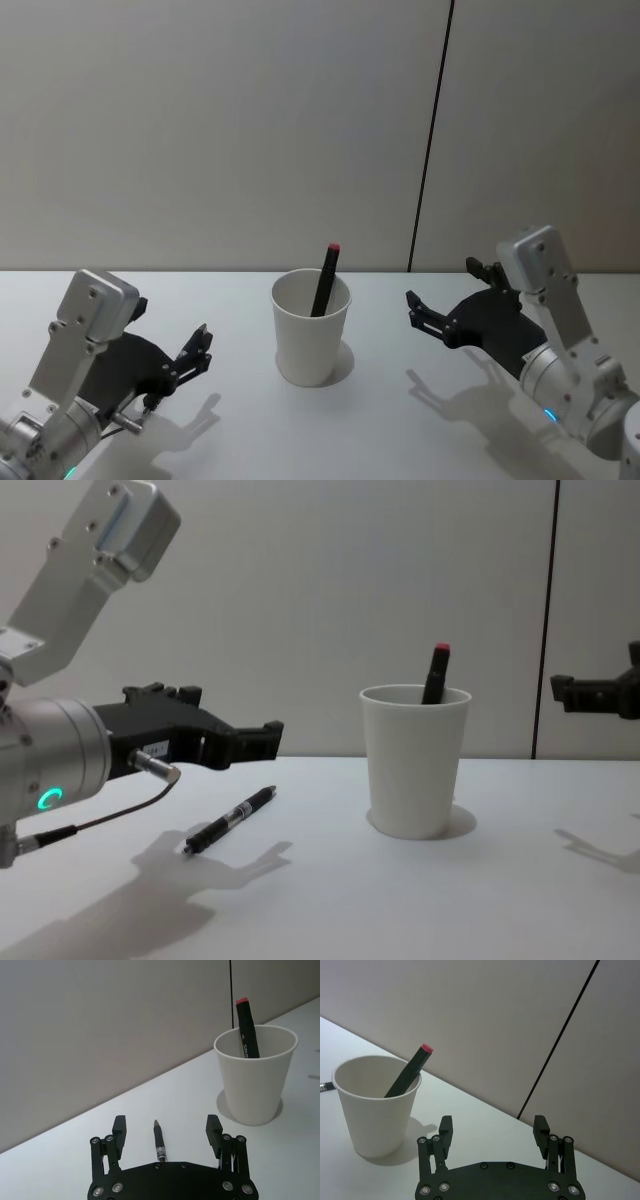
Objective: Place the pen into the pen holder.
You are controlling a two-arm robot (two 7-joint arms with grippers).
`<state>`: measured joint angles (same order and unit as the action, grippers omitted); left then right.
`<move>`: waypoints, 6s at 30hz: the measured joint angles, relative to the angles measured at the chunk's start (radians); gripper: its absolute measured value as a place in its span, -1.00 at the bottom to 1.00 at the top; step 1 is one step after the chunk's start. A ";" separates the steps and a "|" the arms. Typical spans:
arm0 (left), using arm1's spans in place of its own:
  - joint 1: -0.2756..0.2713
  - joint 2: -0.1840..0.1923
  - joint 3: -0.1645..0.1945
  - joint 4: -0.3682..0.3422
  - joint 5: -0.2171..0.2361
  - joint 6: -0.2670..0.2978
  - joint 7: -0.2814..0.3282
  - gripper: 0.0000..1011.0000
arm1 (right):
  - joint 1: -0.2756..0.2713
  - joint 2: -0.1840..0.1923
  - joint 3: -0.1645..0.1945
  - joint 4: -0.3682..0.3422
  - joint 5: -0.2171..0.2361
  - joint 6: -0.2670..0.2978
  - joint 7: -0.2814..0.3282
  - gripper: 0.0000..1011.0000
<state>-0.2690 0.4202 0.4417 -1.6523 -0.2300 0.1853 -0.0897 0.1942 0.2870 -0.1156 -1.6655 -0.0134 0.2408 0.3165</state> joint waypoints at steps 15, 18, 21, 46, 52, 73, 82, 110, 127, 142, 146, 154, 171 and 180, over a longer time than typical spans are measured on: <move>-0.029 0.006 -0.011 0.055 -0.045 0.107 -0.081 0.99 | -0.011 0.014 0.006 -0.009 0.002 0.012 0.007 0.98; -0.030 0.005 -0.016 0.070 -0.052 0.114 -0.089 0.99 | -0.012 0.015 0.007 -0.010 0.002 0.013 0.007 0.98; -0.030 0.002 -0.021 0.083 -0.058 0.119 -0.098 0.99 | -0.013 0.016 0.007 -0.010 0.002 0.014 0.007 0.98; -0.046 -0.021 -0.035 0.186 -0.073 0.114 -0.161 0.98 | -0.015 0.019 0.008 -0.012 0.002 0.017 0.008 0.98; -0.047 -0.029 -0.044 0.203 -0.083 0.113 -0.174 0.98 | -0.015 0.019 0.008 -0.012 0.002 0.016 0.008 0.98; -0.043 -0.044 -0.063 0.230 -0.093 0.111 -0.198 0.96 | -0.015 0.019 0.008 -0.012 0.002 0.016 0.008 0.98; -0.042 -0.045 -0.064 0.234 -0.093 0.110 -0.201 0.90 | -0.015 0.019 0.008 -0.012 0.002 0.016 0.008 0.98; -0.040 -0.046 -0.064 0.238 -0.090 0.109 -0.204 0.63 | -0.015 0.019 0.008 -0.012 0.002 0.016 0.008 0.98; -0.040 -0.046 -0.064 0.238 -0.089 0.110 -0.204 0.44 | -0.015 0.019 0.008 -0.012 0.002 0.016 0.008 0.98; -0.040 -0.046 -0.064 0.239 -0.089 0.110 -0.204 0.24 | -0.015 0.019 0.008 -0.012 0.002 0.016 0.008 0.98; -0.040 -0.046 -0.064 0.239 -0.089 0.110 -0.204 0.18 | -0.015 0.019 0.008 -0.012 0.002 0.016 0.008 0.98; -0.040 -0.046 -0.064 0.240 -0.089 0.110 -0.204 0.08 | -0.015 0.019 0.008 -0.012 0.002 0.016 0.008 0.98; -0.040 -0.046 -0.064 0.240 -0.089 0.111 -0.203 -0.15 | -0.015 0.019 0.008 -0.012 0.002 0.016 0.008 0.98; -0.040 -0.046 -0.064 0.240 -0.089 0.111 -0.203 -0.27 | -0.015 0.019 0.008 -0.012 0.002 0.016 0.008 0.98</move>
<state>-0.3088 0.3744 0.3774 -1.4122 -0.3186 0.2963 -0.2926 0.1792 0.3061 -0.1073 -1.6777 -0.0112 0.2571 0.3249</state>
